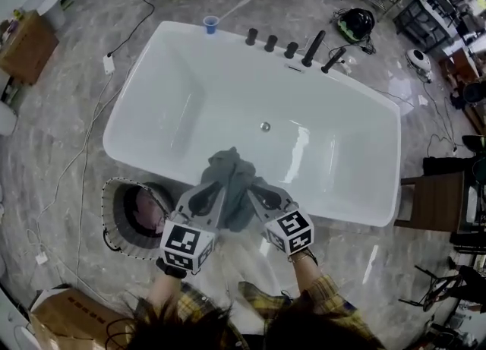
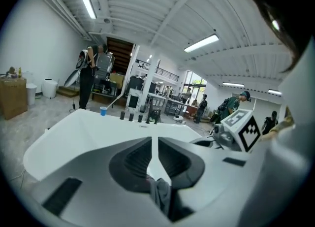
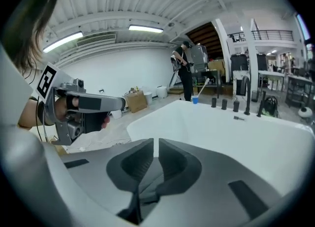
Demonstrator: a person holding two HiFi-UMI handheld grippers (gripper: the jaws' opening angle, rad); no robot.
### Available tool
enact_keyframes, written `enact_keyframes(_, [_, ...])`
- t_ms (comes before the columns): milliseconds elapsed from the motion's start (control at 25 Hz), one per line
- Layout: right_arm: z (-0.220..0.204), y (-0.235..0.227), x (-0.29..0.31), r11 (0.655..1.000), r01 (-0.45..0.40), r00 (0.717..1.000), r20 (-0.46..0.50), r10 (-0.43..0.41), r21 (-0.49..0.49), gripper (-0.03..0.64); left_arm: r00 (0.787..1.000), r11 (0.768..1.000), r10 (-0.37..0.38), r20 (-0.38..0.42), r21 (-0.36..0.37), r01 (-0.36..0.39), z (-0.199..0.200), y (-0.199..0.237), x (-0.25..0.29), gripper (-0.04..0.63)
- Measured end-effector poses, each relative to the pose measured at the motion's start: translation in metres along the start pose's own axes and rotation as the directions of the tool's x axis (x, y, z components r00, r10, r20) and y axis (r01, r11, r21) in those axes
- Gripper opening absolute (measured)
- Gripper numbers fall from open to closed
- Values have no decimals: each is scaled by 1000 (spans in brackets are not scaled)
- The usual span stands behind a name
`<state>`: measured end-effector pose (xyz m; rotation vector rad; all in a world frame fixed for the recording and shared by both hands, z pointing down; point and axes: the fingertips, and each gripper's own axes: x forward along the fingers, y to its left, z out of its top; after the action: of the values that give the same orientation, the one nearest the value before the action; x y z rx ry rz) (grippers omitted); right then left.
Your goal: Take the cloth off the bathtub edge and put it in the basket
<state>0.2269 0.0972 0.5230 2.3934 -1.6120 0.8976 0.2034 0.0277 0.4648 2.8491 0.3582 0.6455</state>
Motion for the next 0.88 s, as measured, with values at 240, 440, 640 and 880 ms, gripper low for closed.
enact_keyframes(240, [-42, -15, 29, 990, 7, 999, -41, -1, 140, 139, 995, 1000, -8, -101, -12, 7, -45, 7, 34, 20])
enact_keyframes(440, [-80, -29, 43, 974, 51, 994, -109, -27, 220, 231, 979, 998, -32, -200, -54, 21, -88, 11, 54, 103])
enact_keyframes(640, [-117, -44, 55, 948, 109, 983, -176, -58, 299, 330, 952, 999, -21, -305, -53, 5, -137, 21, 65, 151])
enact_keyframes(880, [-164, -61, 63, 887, 193, 966, -241, -96, 420, 364, 909, 994, -8, -417, -104, -39, -187, 44, 65, 240])
